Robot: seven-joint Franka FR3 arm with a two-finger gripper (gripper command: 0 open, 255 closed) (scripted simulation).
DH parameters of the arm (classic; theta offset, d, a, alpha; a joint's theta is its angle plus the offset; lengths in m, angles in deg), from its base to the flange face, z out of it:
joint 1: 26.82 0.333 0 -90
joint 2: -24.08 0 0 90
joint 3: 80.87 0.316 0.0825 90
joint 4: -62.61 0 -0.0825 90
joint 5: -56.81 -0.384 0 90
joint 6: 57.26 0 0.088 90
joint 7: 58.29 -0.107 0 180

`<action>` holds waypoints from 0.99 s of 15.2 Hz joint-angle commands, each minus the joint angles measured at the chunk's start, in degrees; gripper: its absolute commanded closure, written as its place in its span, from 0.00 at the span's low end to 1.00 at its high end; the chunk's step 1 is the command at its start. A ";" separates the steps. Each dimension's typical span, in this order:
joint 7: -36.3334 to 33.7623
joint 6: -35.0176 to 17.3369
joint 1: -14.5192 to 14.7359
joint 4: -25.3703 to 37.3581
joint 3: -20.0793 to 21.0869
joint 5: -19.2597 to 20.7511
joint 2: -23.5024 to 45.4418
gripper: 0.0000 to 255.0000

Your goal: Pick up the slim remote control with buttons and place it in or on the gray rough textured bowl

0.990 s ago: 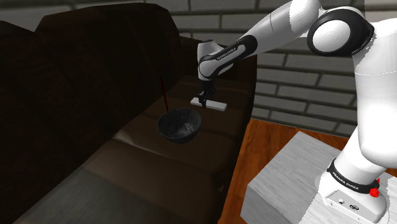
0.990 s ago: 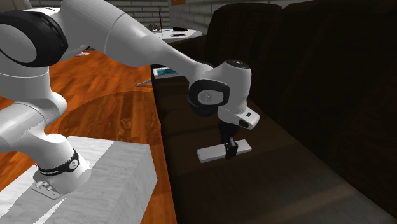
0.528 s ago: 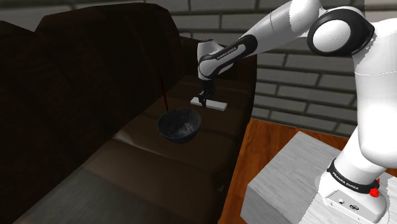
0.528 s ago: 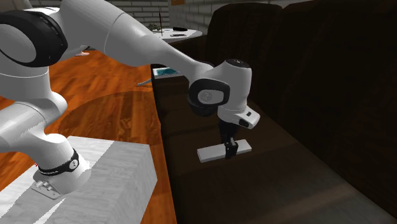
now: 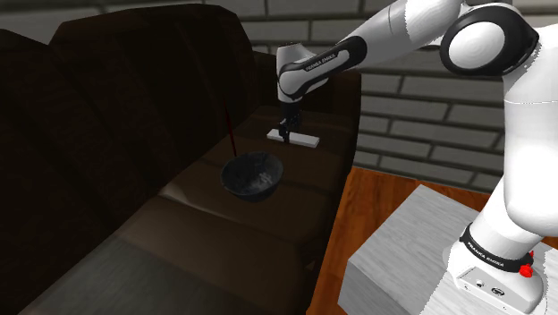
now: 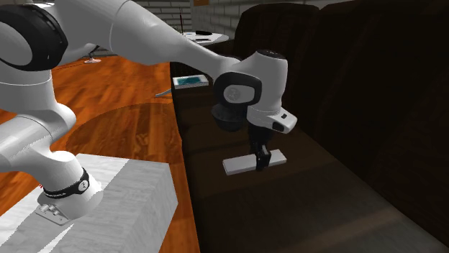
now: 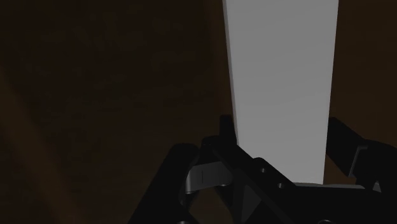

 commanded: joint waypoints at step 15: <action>0.13 11.00 -0.07 7.68 0.10 -0.24 -3.32 1.00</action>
